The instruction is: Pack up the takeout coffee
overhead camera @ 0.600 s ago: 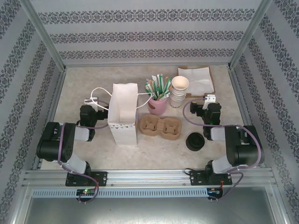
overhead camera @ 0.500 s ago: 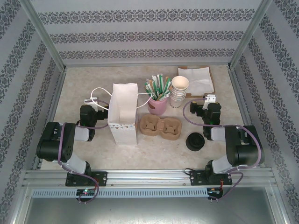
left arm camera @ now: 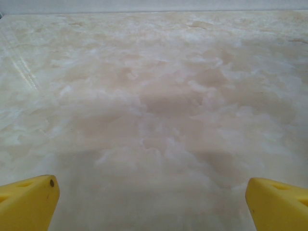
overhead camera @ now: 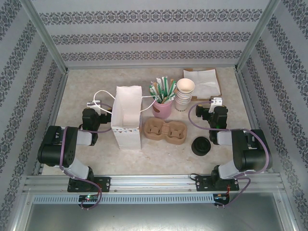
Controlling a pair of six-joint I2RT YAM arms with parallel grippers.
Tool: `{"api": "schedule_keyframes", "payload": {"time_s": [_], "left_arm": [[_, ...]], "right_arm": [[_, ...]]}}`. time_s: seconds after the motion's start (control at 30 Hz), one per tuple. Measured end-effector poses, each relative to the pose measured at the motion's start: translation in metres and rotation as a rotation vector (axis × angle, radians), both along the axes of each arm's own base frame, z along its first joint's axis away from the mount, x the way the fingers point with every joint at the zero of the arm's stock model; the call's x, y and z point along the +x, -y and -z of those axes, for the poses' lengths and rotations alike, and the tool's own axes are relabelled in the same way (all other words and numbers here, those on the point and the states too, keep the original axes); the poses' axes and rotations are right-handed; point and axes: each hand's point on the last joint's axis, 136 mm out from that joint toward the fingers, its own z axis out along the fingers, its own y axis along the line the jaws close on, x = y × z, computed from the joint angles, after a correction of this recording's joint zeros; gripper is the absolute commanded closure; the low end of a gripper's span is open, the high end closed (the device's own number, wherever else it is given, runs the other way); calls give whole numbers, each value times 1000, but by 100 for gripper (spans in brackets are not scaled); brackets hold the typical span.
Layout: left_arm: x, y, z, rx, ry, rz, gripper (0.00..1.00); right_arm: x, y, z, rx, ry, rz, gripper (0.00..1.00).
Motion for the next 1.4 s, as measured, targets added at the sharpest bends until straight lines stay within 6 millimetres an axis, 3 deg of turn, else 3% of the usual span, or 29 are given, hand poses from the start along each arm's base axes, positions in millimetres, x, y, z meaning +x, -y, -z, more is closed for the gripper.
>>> {"api": "schedule_keyframes", "payload": {"time_s": [0.43, 0.57, 0.67, 0.73, 0.9, 1.0, 1.1, 1.17, 1.27, 1.4], "left_arm": [[1, 0, -3, 0, 13, 0, 0], [-7, -2, -10, 5, 41, -11, 0], [-14, -8, -35, 15, 97, -44, 0], [-17, -15, -62, 0, 156, -96, 0], [-24, -37, -130, -205, 266, -285, 0], [-19, -32, -163, -289, 260, -256, 0], [-15, -22, -176, -347, 197, -222, 0], [-20, -20, -171, -376, 136, -232, 0], [-34, -22, -159, -417, 54, -255, 0], [-53, -40, -161, -513, -12, -318, 0]], "right_arm": [[-2, 1, -1, 0, -8, 3, 2], [-7, 6, -26, 1, -2, 36, 2], [-13, 15, -60, 38, 35, 102, 2], [-22, 24, -76, 109, 33, 166, 2], [-52, 57, -97, 353, -7, 330, 2], [-66, 65, -109, 520, -42, 390, 8], [-70, 55, -127, 630, -103, 371, 20], [-68, 44, -147, 679, -133, 332, 29], [-62, 26, -177, 718, -176, 268, 32], [-55, -19, -206, 698, -255, 139, 41]]}}
